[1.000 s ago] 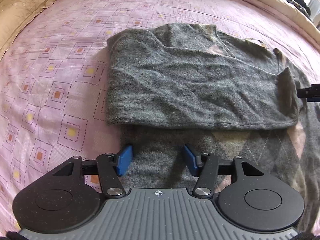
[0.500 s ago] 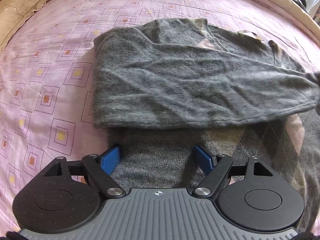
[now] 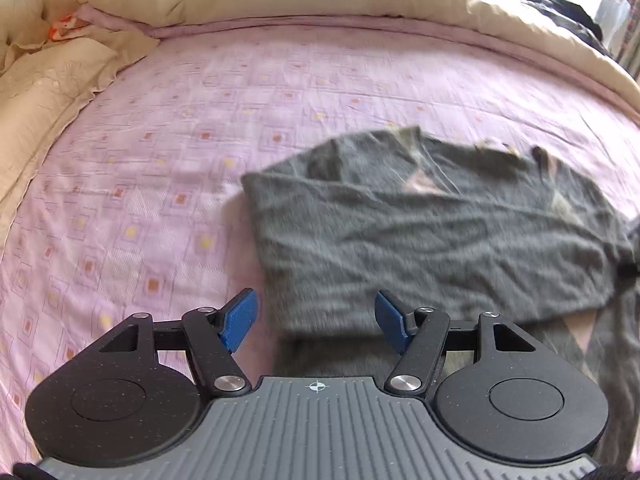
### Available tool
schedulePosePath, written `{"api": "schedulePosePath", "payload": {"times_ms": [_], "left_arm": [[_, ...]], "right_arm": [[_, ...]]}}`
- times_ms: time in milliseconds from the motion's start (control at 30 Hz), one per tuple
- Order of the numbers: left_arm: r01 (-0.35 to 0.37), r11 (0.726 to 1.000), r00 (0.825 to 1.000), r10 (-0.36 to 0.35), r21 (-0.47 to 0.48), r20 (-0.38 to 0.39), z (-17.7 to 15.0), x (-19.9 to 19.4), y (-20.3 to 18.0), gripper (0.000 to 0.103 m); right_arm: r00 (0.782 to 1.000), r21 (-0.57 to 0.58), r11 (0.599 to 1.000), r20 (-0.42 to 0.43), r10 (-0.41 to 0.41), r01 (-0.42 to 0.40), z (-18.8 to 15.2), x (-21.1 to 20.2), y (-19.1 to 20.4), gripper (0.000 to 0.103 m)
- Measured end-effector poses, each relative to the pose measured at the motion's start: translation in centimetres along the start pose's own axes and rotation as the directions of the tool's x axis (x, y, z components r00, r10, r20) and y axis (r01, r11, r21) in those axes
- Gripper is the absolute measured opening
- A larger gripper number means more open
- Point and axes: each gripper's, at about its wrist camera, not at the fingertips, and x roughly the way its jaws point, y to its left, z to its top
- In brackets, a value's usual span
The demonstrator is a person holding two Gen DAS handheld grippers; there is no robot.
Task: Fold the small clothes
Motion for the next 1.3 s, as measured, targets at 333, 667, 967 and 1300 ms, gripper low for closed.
{"api": "schedulePosePath", "payload": {"times_ms": [333, 667, 967, 1300], "left_arm": [[-0.058, 0.991, 0.987, 0.039, -0.119, -0.157, 0.1, 5.6, 4.4, 0.073], [0.099, 0.983, 0.982, -0.122, -0.156, -0.146, -1.0, 2.1, 3.6, 0.080], [0.091, 0.993, 0.987, -0.101, -0.080, -0.123, -3.1, -2.4, -2.6, 0.080], [0.046, 0.996, 0.983, -0.059, -0.080, -0.172, -7.9, -4.8, -11.1, 0.080]], "right_arm": [[0.998, 0.054, 0.997, 0.021, -0.058, 0.057, -1.4, -1.8, -1.4, 0.055], [0.993, 0.259, 0.965, 0.089, -0.075, 0.049, -6.4, -6.3, -6.1, 0.079], [0.994, 0.327, 0.943, 0.074, -0.084, 0.056, -9.7, -6.8, -15.8, 0.079], [0.982, 0.462, 0.883, 0.112, -0.154, 0.086, -9.3, -7.6, -30.2, 0.079]]}}
